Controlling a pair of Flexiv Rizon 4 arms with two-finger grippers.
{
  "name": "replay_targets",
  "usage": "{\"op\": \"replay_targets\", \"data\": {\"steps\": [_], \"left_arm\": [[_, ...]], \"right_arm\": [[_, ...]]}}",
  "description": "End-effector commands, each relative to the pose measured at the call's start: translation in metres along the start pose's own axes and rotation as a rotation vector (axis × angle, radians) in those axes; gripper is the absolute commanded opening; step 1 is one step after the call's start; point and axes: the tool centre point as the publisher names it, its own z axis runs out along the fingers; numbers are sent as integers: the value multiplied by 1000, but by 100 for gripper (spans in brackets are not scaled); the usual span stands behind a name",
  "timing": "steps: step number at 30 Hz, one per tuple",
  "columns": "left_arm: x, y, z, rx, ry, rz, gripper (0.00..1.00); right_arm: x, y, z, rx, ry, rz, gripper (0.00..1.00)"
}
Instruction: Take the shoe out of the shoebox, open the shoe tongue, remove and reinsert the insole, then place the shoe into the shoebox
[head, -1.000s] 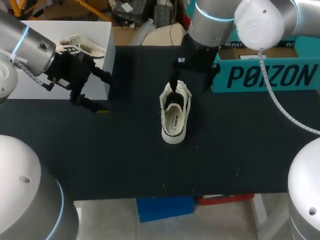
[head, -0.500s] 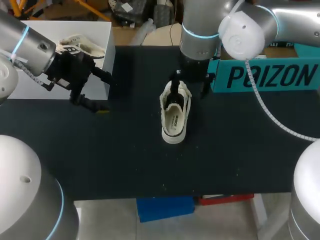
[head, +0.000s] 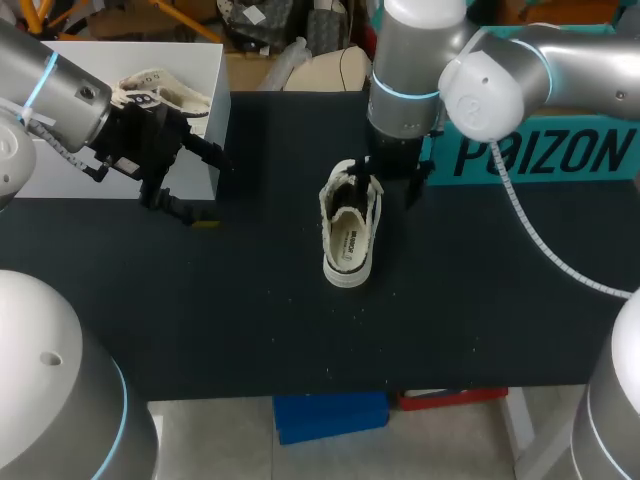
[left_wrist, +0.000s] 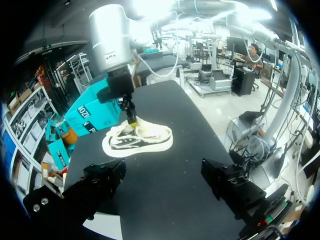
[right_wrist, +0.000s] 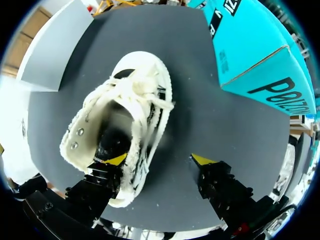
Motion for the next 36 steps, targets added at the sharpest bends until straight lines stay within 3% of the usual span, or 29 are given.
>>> {"op": "replay_targets", "data": {"steps": [1, 7, 9, 12, 14, 17, 24, 27, 30, 33, 36], "left_arm": [[1, 1, 1, 0, -5, 2, 100], [1, 1, 1, 0, -5, 2, 100], [1, 1, 1, 0, -5, 2, 100], [1, 1, 1, 0, -5, 2, 100], [1, 1, 1, 0, -5, 2, 100], [1, 1, 1, 0, -5, 2, 100], [1, 1, 1, 0, -5, 2, 100], [1, 1, 1, 0, -5, 2, 100], [1, 1, 1, 0, -5, 2, 100], [1, 1, 1, 0, -5, 2, 100], [1, 1, 1, 0, -5, 2, 100]], "right_arm": [[13, 10, 24, 35, -4, -3, 75], [20, 6, 44, 48, 3, 21, 62], [20, 4, 47, 47, -1, 41, 50], [19, 1, 50, 50, -8, 52, 45], [19, 0, 50, 51, -13, 62, 31], [18, -2, 49, 52, -21, 69, 0], [18, -4, 36, 68, -44, 80, 0], [18, -3, 21, 105, -53, 70, 0], [19, -3, -9, 125, -81, 34, 0], [17, -6, -49, 121, -117, -40, 0], [14, -6, -99, 48, -167, -215, 0]]}}
